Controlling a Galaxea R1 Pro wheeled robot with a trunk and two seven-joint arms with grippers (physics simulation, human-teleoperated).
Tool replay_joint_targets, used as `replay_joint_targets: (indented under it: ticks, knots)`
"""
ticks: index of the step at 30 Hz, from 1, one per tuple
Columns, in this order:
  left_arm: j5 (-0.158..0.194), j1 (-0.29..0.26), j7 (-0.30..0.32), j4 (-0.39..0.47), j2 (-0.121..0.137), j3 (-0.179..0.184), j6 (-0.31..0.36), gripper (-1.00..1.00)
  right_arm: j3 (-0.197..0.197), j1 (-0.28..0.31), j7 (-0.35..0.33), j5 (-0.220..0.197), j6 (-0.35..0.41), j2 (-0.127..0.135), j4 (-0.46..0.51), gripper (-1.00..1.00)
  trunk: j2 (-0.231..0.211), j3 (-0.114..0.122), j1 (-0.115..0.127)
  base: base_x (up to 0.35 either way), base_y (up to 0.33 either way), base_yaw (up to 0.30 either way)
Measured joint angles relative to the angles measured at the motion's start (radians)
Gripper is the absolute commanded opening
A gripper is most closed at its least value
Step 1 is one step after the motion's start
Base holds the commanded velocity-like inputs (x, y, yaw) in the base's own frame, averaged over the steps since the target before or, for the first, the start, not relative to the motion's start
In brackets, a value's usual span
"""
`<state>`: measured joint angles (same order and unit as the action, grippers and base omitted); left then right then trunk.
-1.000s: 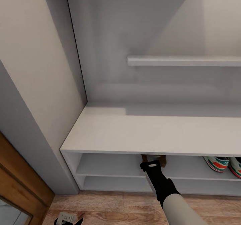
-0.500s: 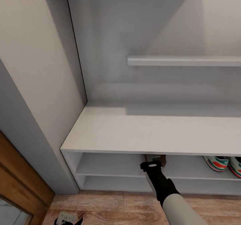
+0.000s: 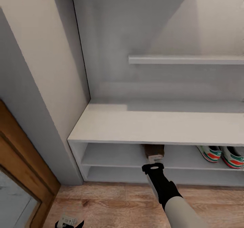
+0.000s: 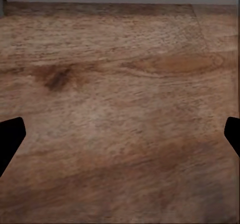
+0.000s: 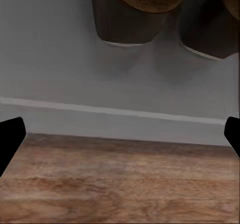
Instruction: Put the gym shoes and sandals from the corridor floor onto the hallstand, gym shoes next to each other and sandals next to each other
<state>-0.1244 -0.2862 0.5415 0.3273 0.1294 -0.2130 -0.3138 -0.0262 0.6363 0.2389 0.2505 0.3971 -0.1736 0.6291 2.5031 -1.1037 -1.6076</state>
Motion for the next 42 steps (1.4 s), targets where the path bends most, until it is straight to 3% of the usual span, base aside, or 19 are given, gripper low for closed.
replay_joint_targets:
  ticks: [23,30,31,37,38,42]
  knots:
    - [0.004,0.0,-0.004,0.006,0.0,-0.004,0.0,1.0,0.001,-0.001,-0.002,0.001,-0.003,0.0,-0.007,1.0,0.0,0.0,0.0,-0.334,-0.014,0.0]
    - [0.005,0.0,-0.009,0.008,0.001,-0.01,0.0,1.0,0.001,-0.001,-0.001,0.003,-0.021,0.0,-0.083,1.0,0.0,0.0,0.0,-0.314,-0.151,0.0]
    - [0.005,0.0,-0.01,0.008,0.001,-0.012,0.001,1.0,0.0,-0.002,-0.003,0.002,-0.088,0.0,-0.139,1.0,0.0,0.0,0.0,-0.313,-0.124,0.0]
    - [0.005,0.0,-0.012,0.009,0.001,-0.013,0.001,1.0,0.0,-0.001,-0.004,0.004,-0.216,0.0,-0.203,1.0,0.0,0.0,0.0,-0.311,-0.12,0.0]
    - [0.004,0.0,-0.012,0.009,0.001,-0.013,0.001,1.0,-0.001,-0.002,-0.003,0.003,-0.265,0.013,-0.245,1.0,0.0,0.0,0.0,-0.279,-0.155,0.0]
    - [0.004,0.0,-0.013,0.009,0.002,-0.014,0.001,1.0,-0.001,-0.004,-0.006,0.002,-0.337,0.071,-0.315,1.0,0.0,0.0,0.0,-0.239,-0.168,0.0]
